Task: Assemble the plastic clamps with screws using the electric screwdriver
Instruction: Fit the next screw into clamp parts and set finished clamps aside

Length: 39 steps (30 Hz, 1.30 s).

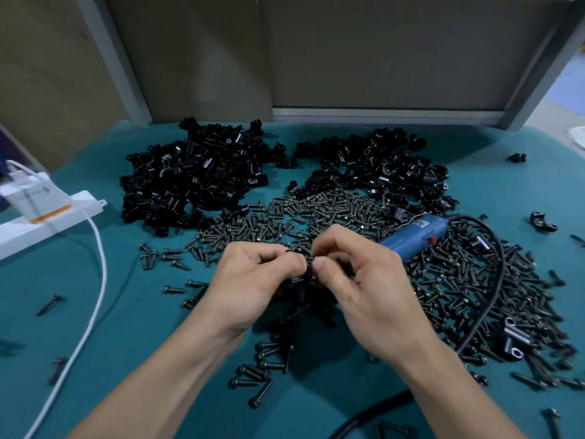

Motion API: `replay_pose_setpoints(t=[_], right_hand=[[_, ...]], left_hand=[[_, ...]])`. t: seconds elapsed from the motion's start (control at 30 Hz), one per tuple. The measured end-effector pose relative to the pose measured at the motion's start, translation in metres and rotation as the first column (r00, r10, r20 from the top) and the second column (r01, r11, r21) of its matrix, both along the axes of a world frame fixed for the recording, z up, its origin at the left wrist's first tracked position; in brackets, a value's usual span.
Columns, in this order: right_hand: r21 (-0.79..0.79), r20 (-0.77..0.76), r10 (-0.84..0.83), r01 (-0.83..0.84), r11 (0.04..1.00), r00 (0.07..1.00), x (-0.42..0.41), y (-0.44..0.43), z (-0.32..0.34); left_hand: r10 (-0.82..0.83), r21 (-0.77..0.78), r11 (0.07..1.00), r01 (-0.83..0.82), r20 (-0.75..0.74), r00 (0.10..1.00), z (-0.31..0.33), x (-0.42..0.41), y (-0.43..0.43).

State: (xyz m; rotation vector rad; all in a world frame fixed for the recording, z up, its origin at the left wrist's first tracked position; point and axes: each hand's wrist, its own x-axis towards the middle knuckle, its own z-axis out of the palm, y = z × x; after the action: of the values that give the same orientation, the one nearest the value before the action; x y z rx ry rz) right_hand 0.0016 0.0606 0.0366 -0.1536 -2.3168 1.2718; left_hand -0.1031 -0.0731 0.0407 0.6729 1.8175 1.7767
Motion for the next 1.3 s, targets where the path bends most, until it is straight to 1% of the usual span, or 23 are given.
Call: replay_pose_setpoints(t=[0.07,0.17,0.3,0.43,0.5,0.57,0.63,0.67,0.77,0.83,0.93,0.97,1.0,1.07,1.1,1.13,1.17,1.2,1.23,1.27,1.3], right_hand=[[-0.029,-0.007,0.016,-0.017,0.999,1.0,-0.002,-0.003,-0.002],[-0.059,-0.024,0.033,-0.034,0.998,0.999,-0.003,-0.003,-0.004],[-0.083,-0.035,0.046,-0.049,0.995,0.998,-0.004,-0.005,-0.006],[-0.085,-0.02,0.053,-0.055,0.995,0.998,-0.004,-0.005,-0.005],[-0.107,0.006,0.049,-0.048,0.993,0.999,-0.004,-0.004,-0.003],[-0.135,0.076,0.045,-0.034,0.99,0.996,-0.003,-0.002,-0.001],[-0.094,0.145,0.033,-0.02,0.995,0.989,-0.003,-0.001,-0.001],[-0.072,0.152,0.008,0.003,0.997,0.988,-0.003,-0.001,0.0],[-0.04,0.096,-0.096,0.1,0.994,0.991,-0.004,-0.004,0.0],[-0.029,0.063,-0.112,0.114,0.993,0.992,-0.005,-0.005,0.0],[-0.013,0.06,-0.124,0.125,0.992,0.99,-0.006,-0.006,-0.004],[-0.035,0.069,-0.126,0.128,0.991,0.99,-0.006,-0.006,-0.005],[-0.093,0.082,-0.117,0.125,0.988,0.99,-0.007,-0.006,-0.005],[-0.253,0.115,-0.062,0.09,0.963,0.991,-0.007,-0.005,-0.005],[-0.293,0.141,-0.036,0.076,0.953,0.989,-0.007,-0.005,-0.003],[-0.295,0.166,-0.036,0.084,0.952,0.985,-0.006,-0.004,0.0],[-0.278,0.182,-0.072,0.121,0.953,0.981,-0.005,0.0,0.002],[-0.239,0.189,-0.156,0.2,0.95,0.969,-0.002,0.005,0.003],[-0.188,0.198,-0.279,0.316,0.93,0.94,0.001,0.014,0.003],[-0.136,0.206,-0.426,0.457,0.879,0.881,0.006,0.028,0.004],[-0.097,0.224,-0.554,0.584,0.806,0.802,0.012,0.043,0.004]], left_hand=[[0.08,0.02,0.997,-0.079,-0.06,0.995,-0.002,0.001,0.0],[0.113,0.067,0.992,-0.105,-0.121,0.986,-0.002,0.002,0.0],[0.104,0.098,0.991,-0.085,-0.207,0.973,-0.001,-0.001,-0.002],[0.052,0.097,0.995,-0.033,-0.194,0.98,-0.002,-0.004,-0.003],[0.034,0.092,0.996,-0.015,-0.215,0.976,-0.002,-0.004,-0.005],[0.041,0.059,0.998,-0.027,-0.267,0.963,-0.002,-0.005,-0.006],[0.067,0.01,0.998,-0.067,-0.313,0.947,-0.004,-0.004,-0.006],[0.083,-0.011,0.996,-0.092,-0.33,0.94,-0.005,-0.004,-0.006],[0.113,-0.041,0.99,-0.135,-0.35,0.93,-0.008,-0.004,-0.005],[0.086,-0.034,0.994,-0.104,-0.348,0.934,-0.011,-0.003,-0.004],[0.036,0.015,0.999,-0.033,-0.305,0.952,-0.012,-0.005,-0.004],[0.018,0.023,1.0,-0.011,-0.307,0.951,-0.01,-0.005,-0.004],[0.01,0.018,1.0,-0.004,-0.34,0.94,-0.009,-0.006,-0.005],[0.026,-0.014,0.999,-0.037,-0.456,0.89,-0.008,-0.007,-0.007],[0.041,-0.024,0.998,-0.061,-0.494,0.868,-0.008,-0.007,-0.007],[0.064,-0.026,0.996,-0.09,-0.507,0.86,-0.009,-0.005,-0.007],[0.098,-0.02,0.992,-0.124,-0.496,0.863,-0.01,-0.004,-0.007],[0.139,-0.012,0.986,-0.165,-0.479,0.867,-0.012,-0.005,-0.007],[0.183,0.002,0.979,-0.205,-0.46,0.869,-0.014,-0.006,-0.007],[0.212,0.02,0.973,-0.228,-0.451,0.867,-0.014,-0.007,-0.006],[0.235,0.023,0.968,-0.251,-0.447,0.863,-0.015,-0.009,-0.007]])
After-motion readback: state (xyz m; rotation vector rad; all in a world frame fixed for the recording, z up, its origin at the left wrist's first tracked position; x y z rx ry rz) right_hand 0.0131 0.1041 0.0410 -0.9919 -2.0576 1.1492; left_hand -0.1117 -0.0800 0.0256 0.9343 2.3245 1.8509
